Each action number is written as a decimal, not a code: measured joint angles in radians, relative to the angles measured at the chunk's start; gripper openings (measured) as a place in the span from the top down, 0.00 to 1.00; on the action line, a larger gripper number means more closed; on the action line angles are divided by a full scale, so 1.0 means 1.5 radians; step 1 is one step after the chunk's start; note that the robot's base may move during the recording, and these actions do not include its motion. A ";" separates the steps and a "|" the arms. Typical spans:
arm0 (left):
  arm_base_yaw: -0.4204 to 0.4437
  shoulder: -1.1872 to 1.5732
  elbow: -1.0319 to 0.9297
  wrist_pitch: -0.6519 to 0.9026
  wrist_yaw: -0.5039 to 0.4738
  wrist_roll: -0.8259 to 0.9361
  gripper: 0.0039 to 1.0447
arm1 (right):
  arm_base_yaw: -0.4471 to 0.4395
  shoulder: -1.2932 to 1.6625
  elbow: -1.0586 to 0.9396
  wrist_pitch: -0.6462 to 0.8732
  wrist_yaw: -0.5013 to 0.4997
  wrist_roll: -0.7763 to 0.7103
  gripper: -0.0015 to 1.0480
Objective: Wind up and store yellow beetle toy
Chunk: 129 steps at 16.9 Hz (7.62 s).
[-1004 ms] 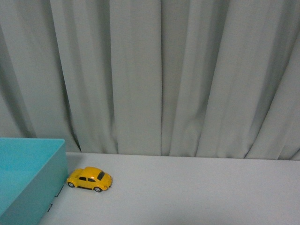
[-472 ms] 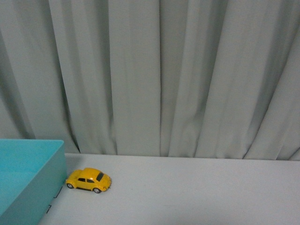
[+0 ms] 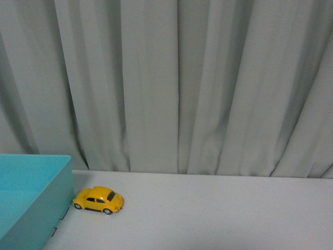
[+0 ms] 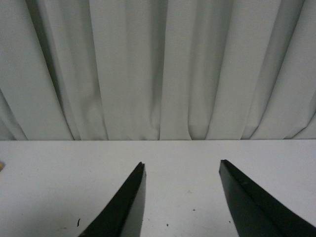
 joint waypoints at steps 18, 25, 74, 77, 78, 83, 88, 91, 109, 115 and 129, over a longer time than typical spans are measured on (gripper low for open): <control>-0.028 0.241 0.192 -0.202 0.031 -0.141 0.06 | 0.000 0.000 0.000 0.000 0.000 0.000 0.06; -0.090 0.697 0.427 0.033 0.037 0.109 0.06 | 0.000 0.000 0.000 0.000 0.000 0.000 0.06; -0.153 1.593 1.201 -0.468 -0.117 0.787 0.67 | 0.000 0.000 0.000 0.000 0.000 0.000 0.06; -0.181 1.573 1.207 -0.507 -0.022 0.975 0.69 | 0.000 0.000 0.000 0.000 0.000 0.000 0.06; -0.186 1.563 1.207 -0.522 0.004 0.999 0.69 | 0.000 0.000 0.000 0.000 0.000 0.000 0.06; -0.169 1.398 1.206 -0.538 0.209 0.934 0.70 | 0.000 0.000 0.000 0.000 0.000 0.000 0.06; -0.039 1.311 1.190 -0.497 0.231 0.783 0.70 | 0.000 0.000 0.000 0.000 0.000 0.000 0.06; 0.082 1.255 1.109 -0.504 0.204 0.658 0.70 | 0.000 0.000 0.000 0.000 0.000 0.000 0.06; 0.214 1.377 0.896 -0.327 -0.046 0.381 0.70 | 0.000 0.000 0.000 0.000 0.000 0.000 0.06; 0.220 1.389 0.876 -0.298 -0.050 0.391 0.68 | 0.000 0.000 0.000 0.000 0.000 0.000 0.06; 0.262 1.064 0.765 -0.224 0.213 0.421 0.06 | 0.000 0.000 0.000 0.000 0.000 0.000 0.06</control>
